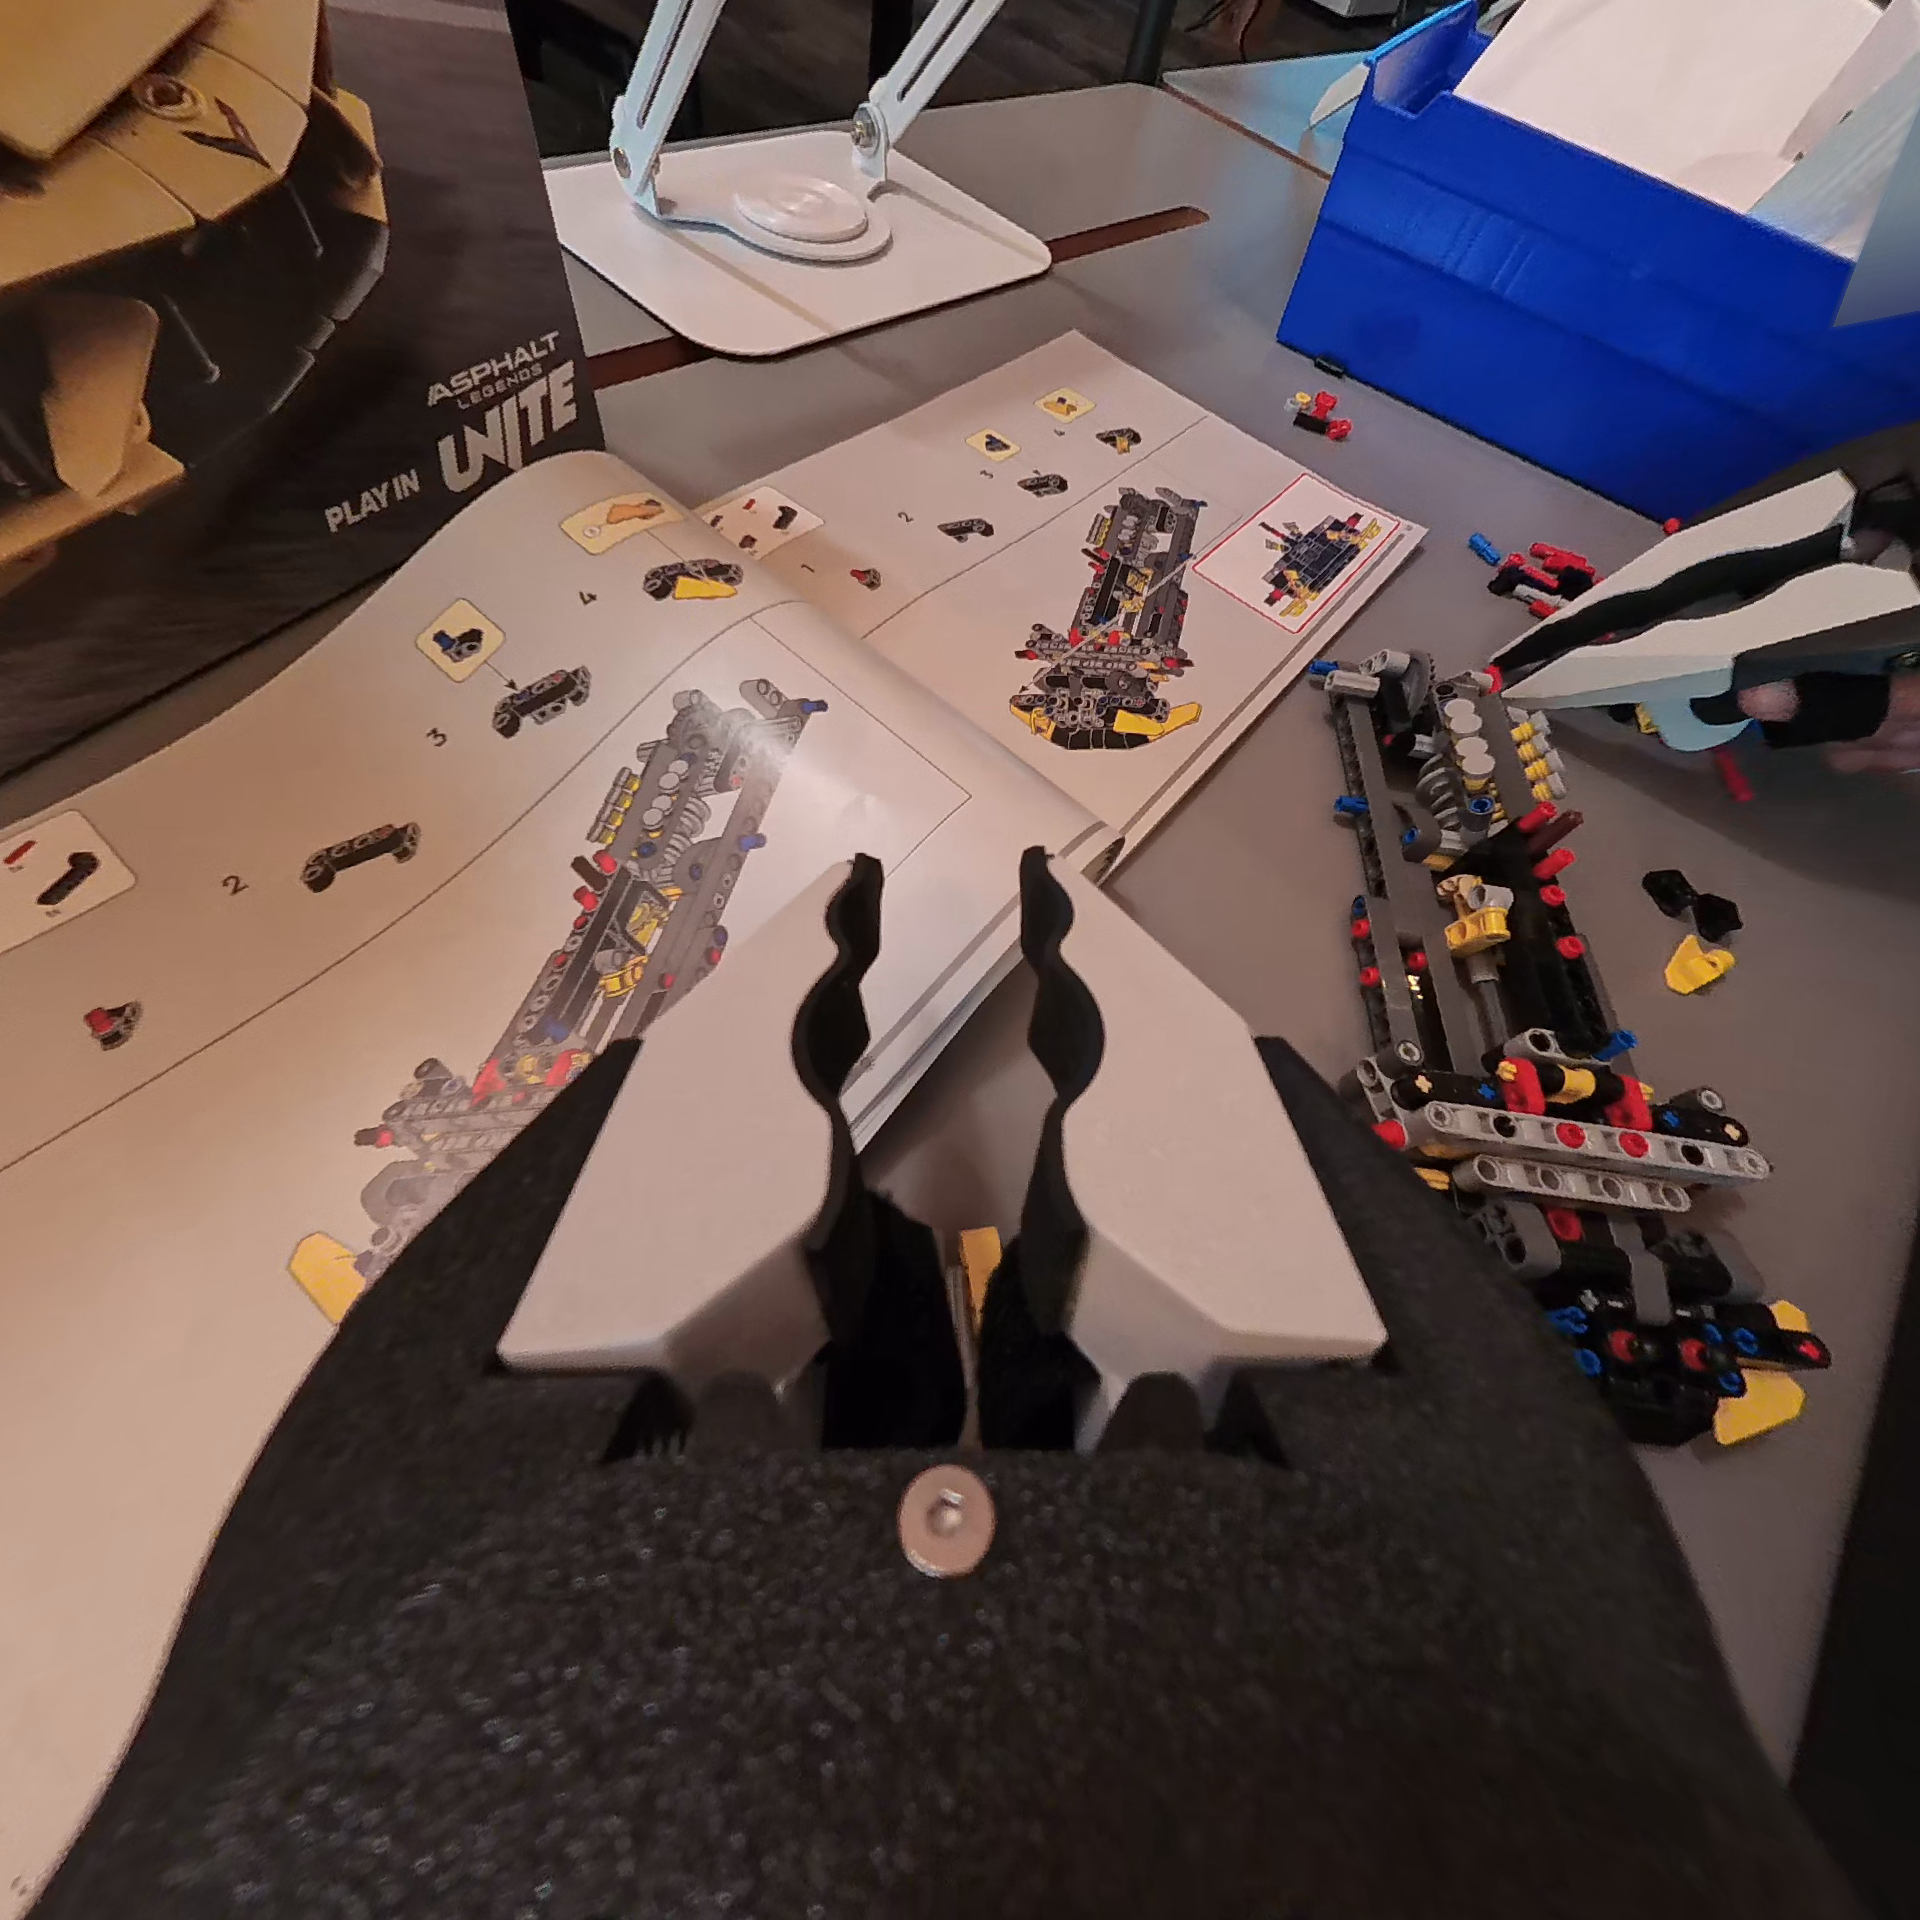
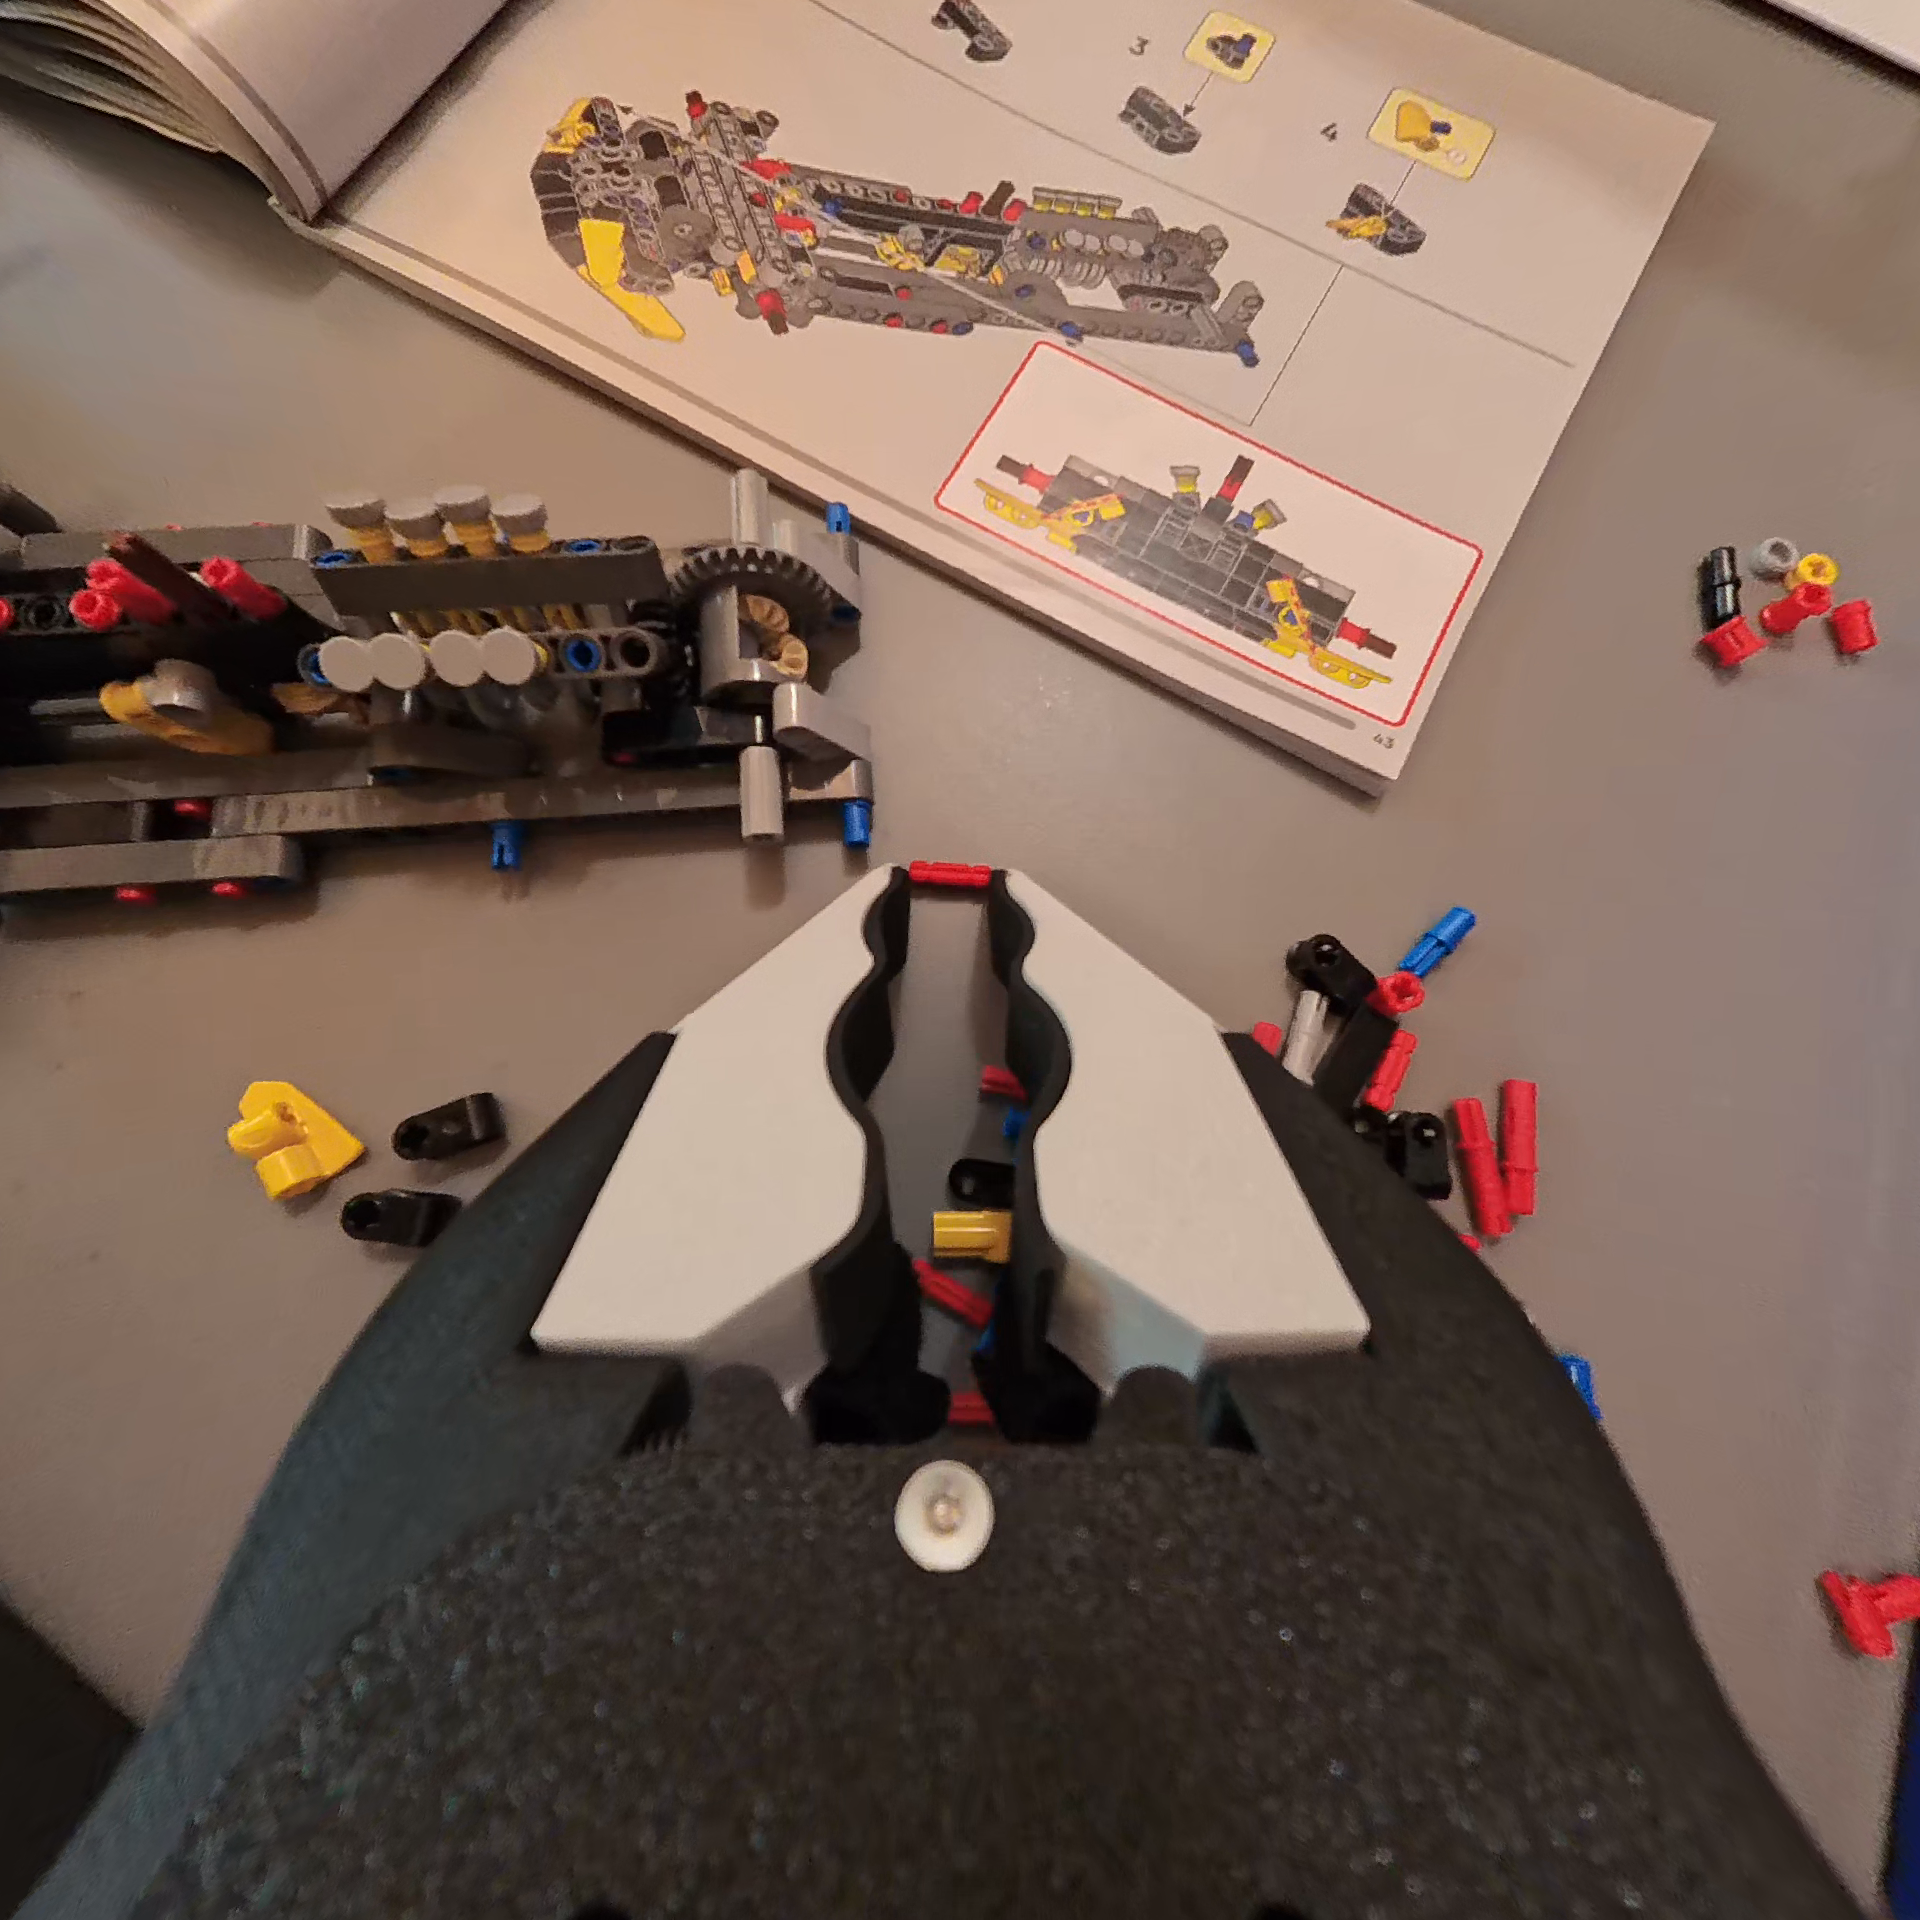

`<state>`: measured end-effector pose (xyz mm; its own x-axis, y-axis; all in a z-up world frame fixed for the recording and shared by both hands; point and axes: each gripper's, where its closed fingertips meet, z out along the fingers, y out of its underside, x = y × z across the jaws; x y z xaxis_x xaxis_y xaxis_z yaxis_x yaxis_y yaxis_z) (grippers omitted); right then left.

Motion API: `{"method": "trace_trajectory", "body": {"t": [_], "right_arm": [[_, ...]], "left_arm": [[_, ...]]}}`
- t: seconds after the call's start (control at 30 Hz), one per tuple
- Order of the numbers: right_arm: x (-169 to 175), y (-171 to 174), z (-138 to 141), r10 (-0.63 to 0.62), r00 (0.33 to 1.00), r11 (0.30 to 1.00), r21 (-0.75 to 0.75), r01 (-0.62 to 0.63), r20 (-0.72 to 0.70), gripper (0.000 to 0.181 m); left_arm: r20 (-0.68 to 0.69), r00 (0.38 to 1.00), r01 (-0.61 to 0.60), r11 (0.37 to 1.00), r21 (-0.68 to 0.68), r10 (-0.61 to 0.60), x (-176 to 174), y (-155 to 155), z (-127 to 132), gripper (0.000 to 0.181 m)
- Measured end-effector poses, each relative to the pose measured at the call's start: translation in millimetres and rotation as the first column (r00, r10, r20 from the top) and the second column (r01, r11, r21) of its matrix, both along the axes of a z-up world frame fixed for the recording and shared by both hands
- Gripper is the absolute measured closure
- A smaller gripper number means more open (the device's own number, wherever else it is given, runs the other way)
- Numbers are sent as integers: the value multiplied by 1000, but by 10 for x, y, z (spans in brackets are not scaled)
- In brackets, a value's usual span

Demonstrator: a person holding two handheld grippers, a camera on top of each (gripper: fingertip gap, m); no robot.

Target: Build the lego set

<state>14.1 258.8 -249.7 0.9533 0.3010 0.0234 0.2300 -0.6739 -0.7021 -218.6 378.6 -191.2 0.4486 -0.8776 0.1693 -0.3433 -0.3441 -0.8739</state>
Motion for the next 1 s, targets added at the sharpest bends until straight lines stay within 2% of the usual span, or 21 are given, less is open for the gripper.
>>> {"method": "trace_trajectory", "body": {"t": [0.1,0.2,0.33,0.43,0.7,0.77,0.9,1.0], "right_arm": [[-23,-28,93,18,1000,1000,14,-18,-2,167],[-196,-149,238,116,993,993,30,-115,-33,167],[-664,-472,296,325,935,945,9,-327,-142,167],[-967,-642,303,398,893,914,8,-405,-210,167],[-1255,-785,-1,448,884,885,-78,-460,-129,167],[-1240,-763,-4,449,890,888,-69,-455,-83,167],[-1223,-754,-1,437,896,894,-69,-442,-77,167],[-1122,-762,89,414,906,907,-43,-419,-87,159]], "left_arm": [[1,1000,2,1000,-5,-2,-1,-4,-4,156],[8,1000,4,1000,-6,-4,2,-12,14,156],[14,1000,8,1000,-5,-8,9,-25,32,156],[9,1000,11,1000,-3,-11,7,-33,31,156],[24,1000,15,1000,13,-15,10,-65,105,156],[24,1000,18,1000,16,-18,15,-77,112,156],[17,1000,17,1000,13,-17,22,-74,87,156],[10,1000,12,1000,12,-12,21,-59,62,156]]}}
